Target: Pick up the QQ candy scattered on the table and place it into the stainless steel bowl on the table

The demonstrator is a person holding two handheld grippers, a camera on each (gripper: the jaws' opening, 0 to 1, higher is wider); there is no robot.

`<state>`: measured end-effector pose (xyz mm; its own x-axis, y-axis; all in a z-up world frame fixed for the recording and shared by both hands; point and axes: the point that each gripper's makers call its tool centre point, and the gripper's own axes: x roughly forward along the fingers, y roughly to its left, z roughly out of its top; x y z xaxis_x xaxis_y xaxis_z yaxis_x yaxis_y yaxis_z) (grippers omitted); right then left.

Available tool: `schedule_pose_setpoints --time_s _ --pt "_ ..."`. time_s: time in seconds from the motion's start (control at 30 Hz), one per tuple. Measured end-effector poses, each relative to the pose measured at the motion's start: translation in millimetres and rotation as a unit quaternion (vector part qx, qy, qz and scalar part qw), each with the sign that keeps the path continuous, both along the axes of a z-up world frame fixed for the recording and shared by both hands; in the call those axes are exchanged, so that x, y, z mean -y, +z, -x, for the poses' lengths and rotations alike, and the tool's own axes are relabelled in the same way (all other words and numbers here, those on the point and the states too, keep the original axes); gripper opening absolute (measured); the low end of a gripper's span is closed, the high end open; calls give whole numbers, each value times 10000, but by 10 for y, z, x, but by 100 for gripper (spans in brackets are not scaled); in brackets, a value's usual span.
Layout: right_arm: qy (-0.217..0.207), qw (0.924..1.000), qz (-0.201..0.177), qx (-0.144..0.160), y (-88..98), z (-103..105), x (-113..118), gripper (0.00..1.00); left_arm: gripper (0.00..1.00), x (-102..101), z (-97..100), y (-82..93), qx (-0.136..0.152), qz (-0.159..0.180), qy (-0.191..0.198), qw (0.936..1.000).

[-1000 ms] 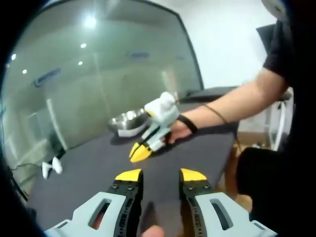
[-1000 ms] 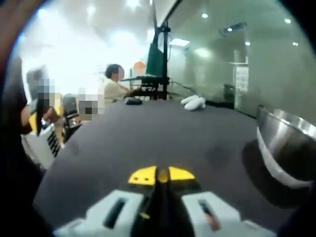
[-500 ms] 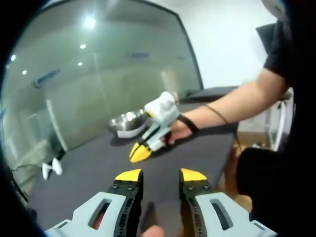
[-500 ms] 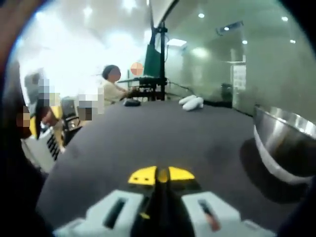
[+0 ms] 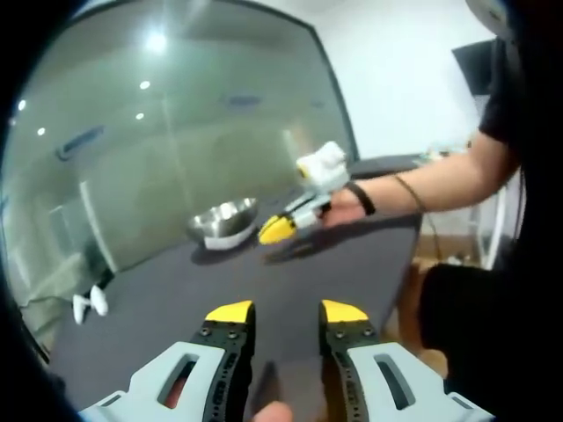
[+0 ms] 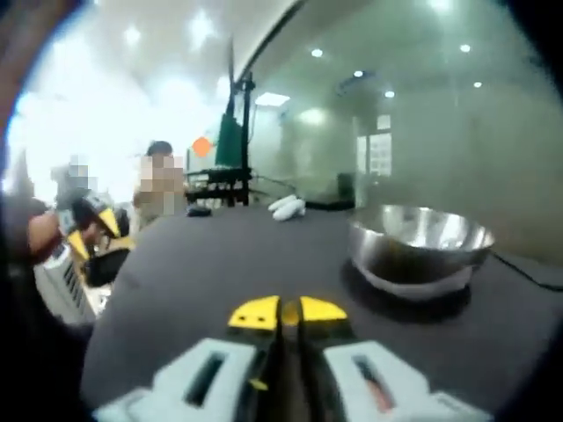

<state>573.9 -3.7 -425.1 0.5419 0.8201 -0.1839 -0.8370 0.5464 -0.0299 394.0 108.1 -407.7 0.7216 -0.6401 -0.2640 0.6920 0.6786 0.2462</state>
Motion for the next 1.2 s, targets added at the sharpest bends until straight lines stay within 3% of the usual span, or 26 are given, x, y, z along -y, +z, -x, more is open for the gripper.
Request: schedule_pose_setpoints --time_s 0.17,0.33,0.43,0.63,0.87,1.0,1.2 --pt "-246 9996 -97 50 111 -54 170 8 30 78 13 22 33 7 -96 9999" --pt "-311 9994 42 122 142 -93 189 8 30 94 25 13 25 -4 -121 9999" --pt "-416 9988 -3 276 269 -169 189 8 30 92 38 9 19 -16 -123 9999" --pt "-833 9945 -72 626 609 -506 213 8 30 87 36 15 27 -10 -97 9999" --pt "-1245 9885 -239 821 1016 -1008 189 8 30 112 32 25 66 -25 -104 9999" --pt "-1350 9876 -196 779 1023 -1237 157 9 30 90 24 63 101 38 -45 9999" --pt "-1306 9880 -109 822 1000 -1316 164 9 30 56 15 100 133 31 -8 9999"
